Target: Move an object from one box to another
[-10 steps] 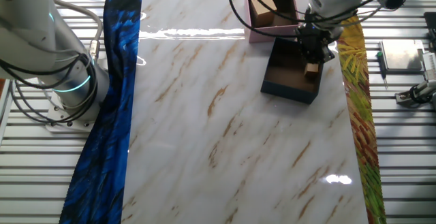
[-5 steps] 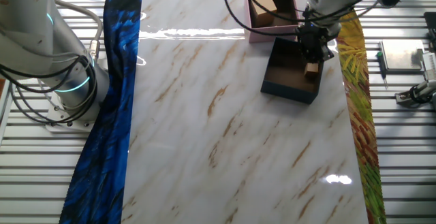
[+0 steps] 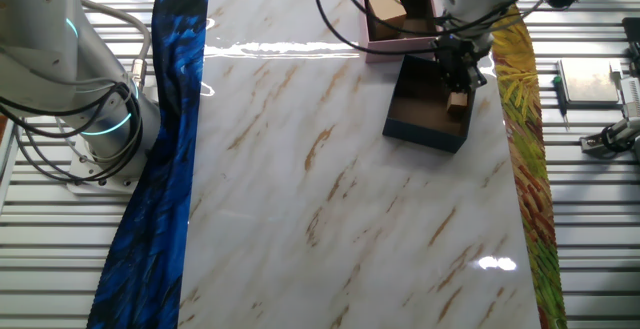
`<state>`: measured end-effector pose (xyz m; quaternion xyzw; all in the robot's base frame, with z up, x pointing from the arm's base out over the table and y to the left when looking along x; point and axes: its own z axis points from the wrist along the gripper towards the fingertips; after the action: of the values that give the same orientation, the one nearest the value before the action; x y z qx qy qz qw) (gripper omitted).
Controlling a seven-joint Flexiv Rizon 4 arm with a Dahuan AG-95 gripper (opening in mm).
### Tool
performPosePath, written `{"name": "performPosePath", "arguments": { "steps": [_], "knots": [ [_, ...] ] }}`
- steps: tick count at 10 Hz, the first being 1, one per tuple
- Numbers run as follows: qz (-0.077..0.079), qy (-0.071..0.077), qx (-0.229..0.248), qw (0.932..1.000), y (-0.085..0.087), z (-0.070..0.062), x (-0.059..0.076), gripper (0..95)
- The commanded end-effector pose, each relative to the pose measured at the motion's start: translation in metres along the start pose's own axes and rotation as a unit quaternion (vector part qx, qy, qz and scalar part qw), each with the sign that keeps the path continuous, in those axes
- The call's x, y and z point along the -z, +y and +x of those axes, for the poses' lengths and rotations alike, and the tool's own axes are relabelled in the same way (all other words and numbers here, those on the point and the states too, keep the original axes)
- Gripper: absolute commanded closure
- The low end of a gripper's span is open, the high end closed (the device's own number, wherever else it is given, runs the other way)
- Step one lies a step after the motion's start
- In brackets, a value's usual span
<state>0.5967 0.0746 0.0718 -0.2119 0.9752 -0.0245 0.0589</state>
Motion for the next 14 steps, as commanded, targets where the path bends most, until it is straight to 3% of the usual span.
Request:
{"name": "performPosePath", "arguments": {
  "steps": [1, 3, 5, 10, 11, 13, 14],
  "knots": [
    [0.004, -0.007, -0.002, 1.0000, -0.0008, 0.0015, 0.0011, 95.0],
    [0.009, -0.020, -0.003, 0.9998, -0.0008, 0.0015, 0.0011, 95.0],
    [0.008, -0.019, -0.002, 0.9998, -0.0008, 0.0015, 0.0011, 95.0],
    [-0.029, -0.016, 0.014, 0.9994, -0.0008, 0.0015, 0.0011, 95.0],
    [-0.056, -0.026, 0.018, 0.9979, -0.0008, 0.0015, 0.0011, 95.0],
    [-0.131, -0.027, 0.034, 0.9904, -0.0008, 0.0015, 0.0011, 95.0],
    [-0.136, -0.026, 0.039, 0.9895, -0.0008, 0.0015, 0.0011, 95.0]
  ]
}}
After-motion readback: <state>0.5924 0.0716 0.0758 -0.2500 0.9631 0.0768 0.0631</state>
